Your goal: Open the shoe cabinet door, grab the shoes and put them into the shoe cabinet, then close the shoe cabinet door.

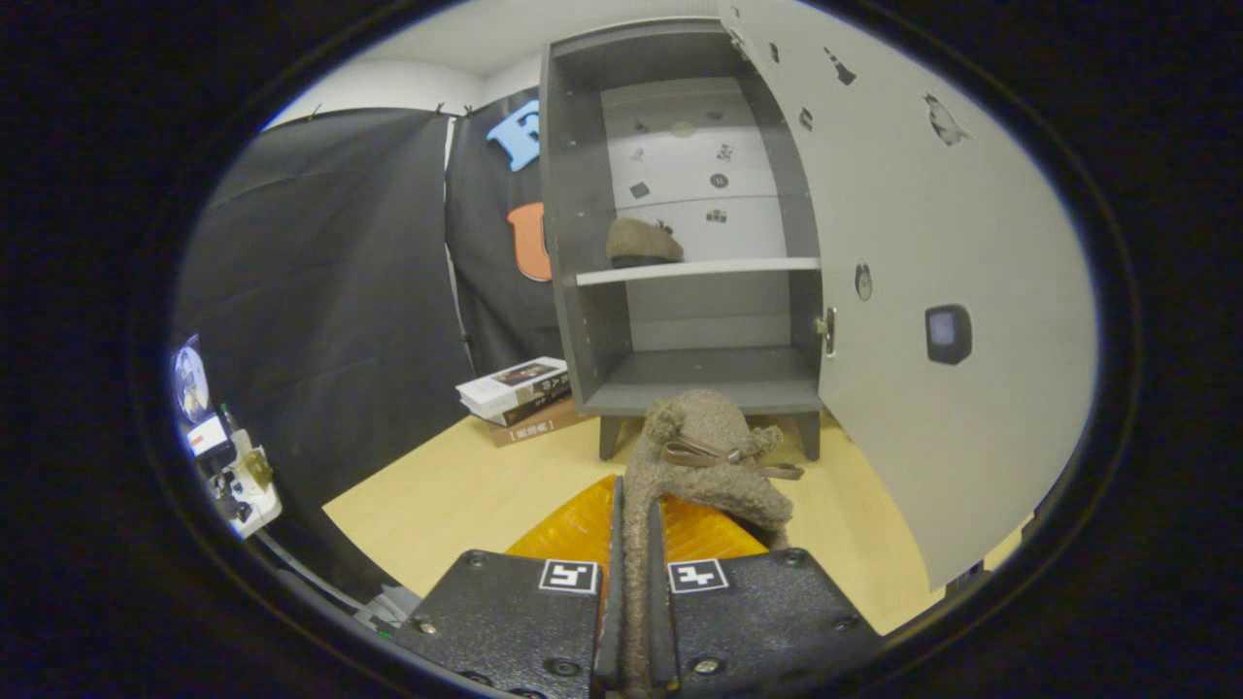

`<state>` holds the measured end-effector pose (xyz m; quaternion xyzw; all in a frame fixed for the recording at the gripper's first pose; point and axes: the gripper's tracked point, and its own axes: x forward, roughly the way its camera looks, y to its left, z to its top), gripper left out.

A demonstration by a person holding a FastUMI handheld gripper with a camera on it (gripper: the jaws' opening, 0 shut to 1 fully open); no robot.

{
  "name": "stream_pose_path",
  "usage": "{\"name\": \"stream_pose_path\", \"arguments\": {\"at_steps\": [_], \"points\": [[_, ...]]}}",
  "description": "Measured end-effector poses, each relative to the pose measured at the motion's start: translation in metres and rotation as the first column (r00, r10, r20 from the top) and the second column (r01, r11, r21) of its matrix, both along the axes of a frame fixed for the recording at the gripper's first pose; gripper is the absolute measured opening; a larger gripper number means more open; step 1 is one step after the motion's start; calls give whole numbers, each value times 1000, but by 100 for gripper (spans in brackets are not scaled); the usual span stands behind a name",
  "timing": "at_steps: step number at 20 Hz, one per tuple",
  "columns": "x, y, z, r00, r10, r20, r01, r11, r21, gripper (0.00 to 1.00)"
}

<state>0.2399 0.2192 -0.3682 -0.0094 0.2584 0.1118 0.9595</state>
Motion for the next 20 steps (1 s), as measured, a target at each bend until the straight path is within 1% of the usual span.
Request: {"name": "stream_pose_path", "arguments": {"at_steps": [4, 8, 11, 14, 16, 17, 20], "points": [[15, 10, 55, 996, 22, 83, -23, 1000, 11, 13], [47, 12, 116, 985, 8, 171, -15, 999, 38, 13], [76, 9, 151, 978, 0, 207, -7, 999, 35, 14], [106, 1, 180, 967, -38, 253, 39, 999, -1, 13], [119, 3, 196, 958, -47, 284, 57, 998, -30, 13], [127, 6, 202, 955, -45, 292, 59, 997, -39, 13], [145, 24, 210, 959, -24, 281, 31, 999, -19, 13]]}}
